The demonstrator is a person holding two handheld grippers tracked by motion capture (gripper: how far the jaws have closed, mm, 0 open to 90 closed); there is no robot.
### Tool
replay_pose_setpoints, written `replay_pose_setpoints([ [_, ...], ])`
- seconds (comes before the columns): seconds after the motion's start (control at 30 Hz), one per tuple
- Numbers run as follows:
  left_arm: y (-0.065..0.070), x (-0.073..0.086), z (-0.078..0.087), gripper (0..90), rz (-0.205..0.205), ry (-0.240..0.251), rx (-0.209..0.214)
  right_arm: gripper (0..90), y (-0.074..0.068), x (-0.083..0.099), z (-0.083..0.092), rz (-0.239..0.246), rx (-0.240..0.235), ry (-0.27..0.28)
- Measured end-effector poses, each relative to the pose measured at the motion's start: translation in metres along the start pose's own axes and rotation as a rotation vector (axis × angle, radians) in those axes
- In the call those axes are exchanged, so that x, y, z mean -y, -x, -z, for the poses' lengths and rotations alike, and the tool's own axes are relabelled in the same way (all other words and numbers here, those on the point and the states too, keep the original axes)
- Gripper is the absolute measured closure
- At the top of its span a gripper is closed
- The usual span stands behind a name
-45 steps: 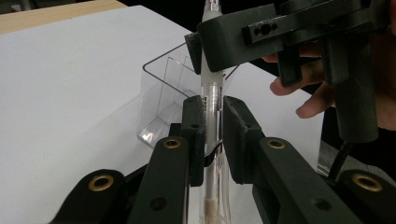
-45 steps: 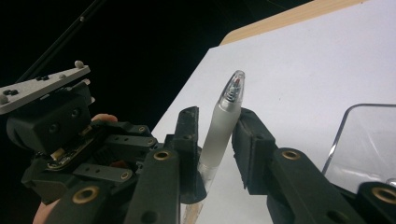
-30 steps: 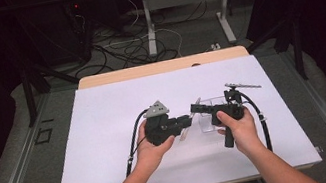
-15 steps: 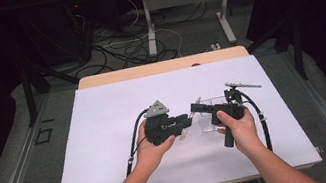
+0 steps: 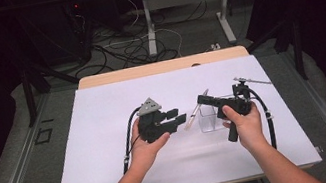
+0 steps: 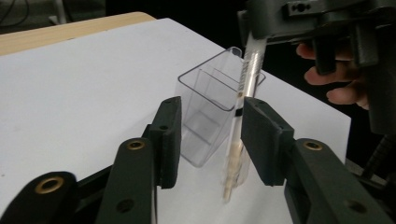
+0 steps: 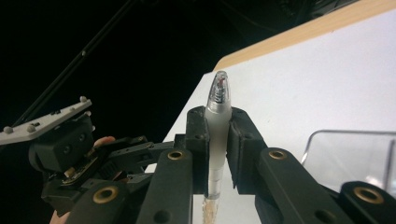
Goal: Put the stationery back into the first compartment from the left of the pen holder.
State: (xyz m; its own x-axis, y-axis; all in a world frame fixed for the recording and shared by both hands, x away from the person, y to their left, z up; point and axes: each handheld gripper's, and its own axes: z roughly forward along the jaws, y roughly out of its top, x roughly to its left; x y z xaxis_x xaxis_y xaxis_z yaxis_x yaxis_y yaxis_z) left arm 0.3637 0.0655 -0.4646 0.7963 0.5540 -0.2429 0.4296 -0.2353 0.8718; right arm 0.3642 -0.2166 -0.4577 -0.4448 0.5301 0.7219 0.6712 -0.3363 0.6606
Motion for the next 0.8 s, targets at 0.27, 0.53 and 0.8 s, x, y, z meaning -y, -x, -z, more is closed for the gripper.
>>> replay_pose_setpoints([
  [0.27,-0.008,0.000,0.004,50.2,-0.013,0.004,-0.075,79.7,0.007,-0.015,0.018,0.025,0.034,0.084],
  [0.53,-0.014,0.003,0.003,36.7,-0.036,-0.006,-0.182,79.7,0.017,-0.025,0.031,0.046,0.098,0.177],
  [0.8,-0.025,0.007,0.003,33.5,-0.049,-0.030,-0.226,79.6,0.020,-0.028,0.038,0.021,0.136,0.175],
])
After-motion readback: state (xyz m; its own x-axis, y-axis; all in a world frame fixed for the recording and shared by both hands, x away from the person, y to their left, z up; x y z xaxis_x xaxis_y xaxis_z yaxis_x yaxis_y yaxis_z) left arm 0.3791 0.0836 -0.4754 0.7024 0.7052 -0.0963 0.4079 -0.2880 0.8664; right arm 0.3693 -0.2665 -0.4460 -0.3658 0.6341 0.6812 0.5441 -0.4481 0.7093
